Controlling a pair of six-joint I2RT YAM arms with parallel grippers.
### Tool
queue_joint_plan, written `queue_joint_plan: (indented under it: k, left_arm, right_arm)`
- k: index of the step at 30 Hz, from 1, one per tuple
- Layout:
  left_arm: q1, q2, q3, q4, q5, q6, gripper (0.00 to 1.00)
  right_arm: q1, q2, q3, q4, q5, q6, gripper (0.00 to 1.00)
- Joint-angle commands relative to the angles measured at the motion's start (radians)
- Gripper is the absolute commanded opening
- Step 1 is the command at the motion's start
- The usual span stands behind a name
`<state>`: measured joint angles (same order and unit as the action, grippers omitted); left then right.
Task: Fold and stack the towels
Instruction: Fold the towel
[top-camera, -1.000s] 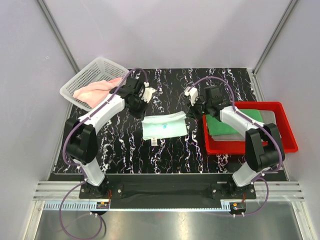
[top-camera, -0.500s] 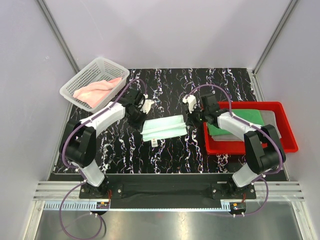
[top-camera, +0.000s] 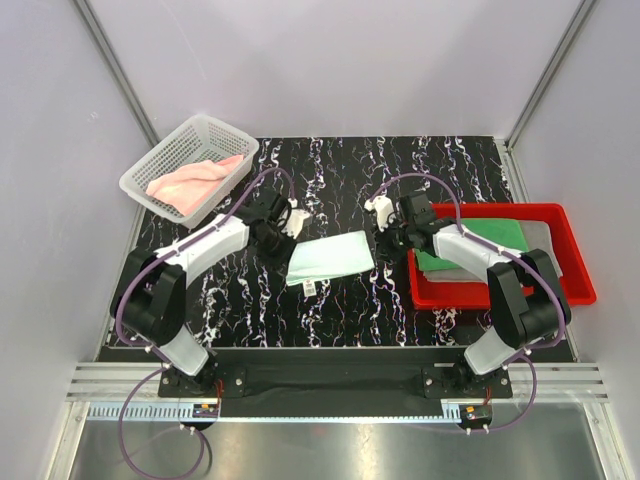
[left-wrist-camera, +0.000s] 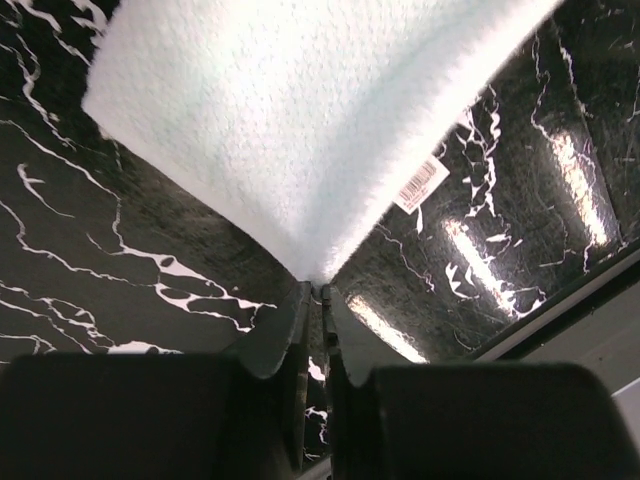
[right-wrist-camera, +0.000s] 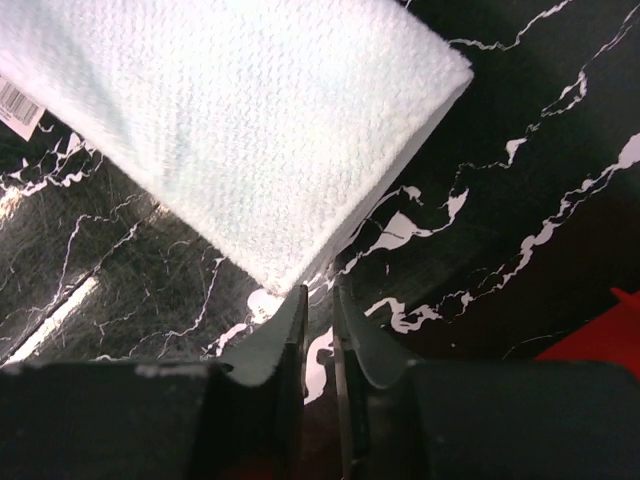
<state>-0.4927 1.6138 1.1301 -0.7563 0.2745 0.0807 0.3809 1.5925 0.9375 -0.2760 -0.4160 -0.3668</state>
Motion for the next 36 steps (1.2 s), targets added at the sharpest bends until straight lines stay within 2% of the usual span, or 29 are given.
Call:
queue_joint_plan:
  k: [1,4,7,9,14,19,25,28,31,32,36]
  left_arm:
    - [-0.015,-0.006,0.003,-0.005,0.023,-0.009,0.13]
    - [-0.015,-0.035,0.007,-0.012,0.025,-0.013,0.16]
    - [-0.015,-0.077,0.014,-0.006,0.0,-0.025,0.25]
    - [-0.015,-0.08,0.023,0.012,0.005,-0.035,0.27]
    - [-0.015,-0.008,0.03,0.081,0.061,-0.146,0.28]
    - [-0.014,0.046,-0.032,0.179,0.074,-0.286,0.31]
    - [-0.015,0.095,-0.089,0.221,-0.023,-0.386,0.32]
    - [-0.015,0.106,-0.069,0.177,-0.099,-0.413,0.34]
    - [-0.015,0.071,-0.038,0.137,-0.129,-0.453,0.36]
    - [-0.015,0.042,-0.014,0.121,-0.135,-0.46,0.37]
    - [-0.014,0.005,0.062,0.112,-0.15,-0.487,0.42]
  right_arm:
    - [0.022,-0.005,0.038,-0.058,0.01,0.051,0.23]
    - [0.032,-0.032,0.044,-0.058,-0.003,0.094,0.28]
    - [0.032,-0.051,0.06,-0.057,0.023,0.135,0.29]
    - [0.032,-0.033,0.105,-0.069,0.026,0.187,0.29]
    - [0.035,0.112,0.256,-0.161,0.017,0.34,0.25]
    - [0.035,0.236,0.291,-0.209,0.005,0.391,0.21]
    - [0.033,0.375,0.343,-0.258,0.092,0.408,0.17]
    - [0.035,0.36,0.354,-0.261,0.114,0.431,0.17]
    - [0.033,0.307,0.376,-0.281,0.111,0.488,0.26]
    - [0.035,0.291,0.391,-0.288,0.103,0.508,0.33]
    - [0.033,0.247,0.423,-0.313,0.101,0.565,0.51]
